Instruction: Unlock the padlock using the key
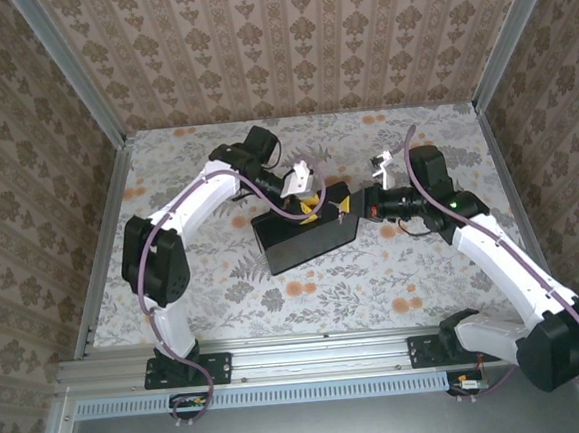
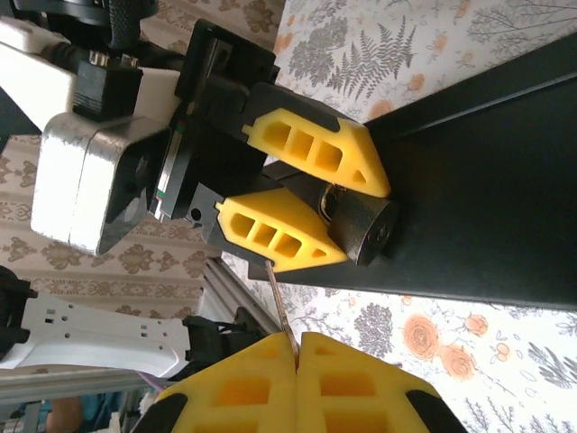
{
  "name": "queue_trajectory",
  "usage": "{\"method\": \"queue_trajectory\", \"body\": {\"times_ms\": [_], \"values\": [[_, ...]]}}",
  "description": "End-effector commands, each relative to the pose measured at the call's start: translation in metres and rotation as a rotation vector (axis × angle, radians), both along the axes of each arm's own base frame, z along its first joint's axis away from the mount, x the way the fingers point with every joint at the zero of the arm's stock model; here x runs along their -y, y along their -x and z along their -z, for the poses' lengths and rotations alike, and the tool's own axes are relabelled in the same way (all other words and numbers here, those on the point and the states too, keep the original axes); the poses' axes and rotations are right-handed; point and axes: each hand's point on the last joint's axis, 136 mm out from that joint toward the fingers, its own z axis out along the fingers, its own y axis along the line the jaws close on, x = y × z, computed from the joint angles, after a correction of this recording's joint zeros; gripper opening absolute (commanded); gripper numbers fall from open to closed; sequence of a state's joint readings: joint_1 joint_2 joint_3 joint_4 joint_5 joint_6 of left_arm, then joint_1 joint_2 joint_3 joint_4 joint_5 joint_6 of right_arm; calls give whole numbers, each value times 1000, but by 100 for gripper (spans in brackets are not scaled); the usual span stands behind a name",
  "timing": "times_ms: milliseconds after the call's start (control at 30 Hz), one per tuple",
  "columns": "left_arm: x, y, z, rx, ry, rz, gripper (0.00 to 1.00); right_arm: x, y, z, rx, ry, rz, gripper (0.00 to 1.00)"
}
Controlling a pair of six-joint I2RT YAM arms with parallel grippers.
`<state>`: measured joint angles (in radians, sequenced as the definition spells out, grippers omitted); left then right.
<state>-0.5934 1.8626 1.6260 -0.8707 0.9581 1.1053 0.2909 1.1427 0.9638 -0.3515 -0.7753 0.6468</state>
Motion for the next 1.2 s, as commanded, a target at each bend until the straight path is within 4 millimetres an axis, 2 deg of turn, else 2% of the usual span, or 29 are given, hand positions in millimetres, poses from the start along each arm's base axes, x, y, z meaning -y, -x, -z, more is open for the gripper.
{"method": "queue_trajectory", "body": {"times_ms": [0,267,467,667,1167], "values": [[2,4,-45,11,174,7,21,-4,5,6,-73,-3,-48,0],[3,3,-57,20,251,5,21,-9,2,6,-115,14,-106,0],[4,2,-56,25,271,5,21,-5,2,20,-171,52,-107,0],[1,9,-63,46,297,16,21,-3,-3,22,-189,36,-110,0],[-2,19,-64,72,307,40,22,-4,-6,4,-200,-58,-123,0]]}}
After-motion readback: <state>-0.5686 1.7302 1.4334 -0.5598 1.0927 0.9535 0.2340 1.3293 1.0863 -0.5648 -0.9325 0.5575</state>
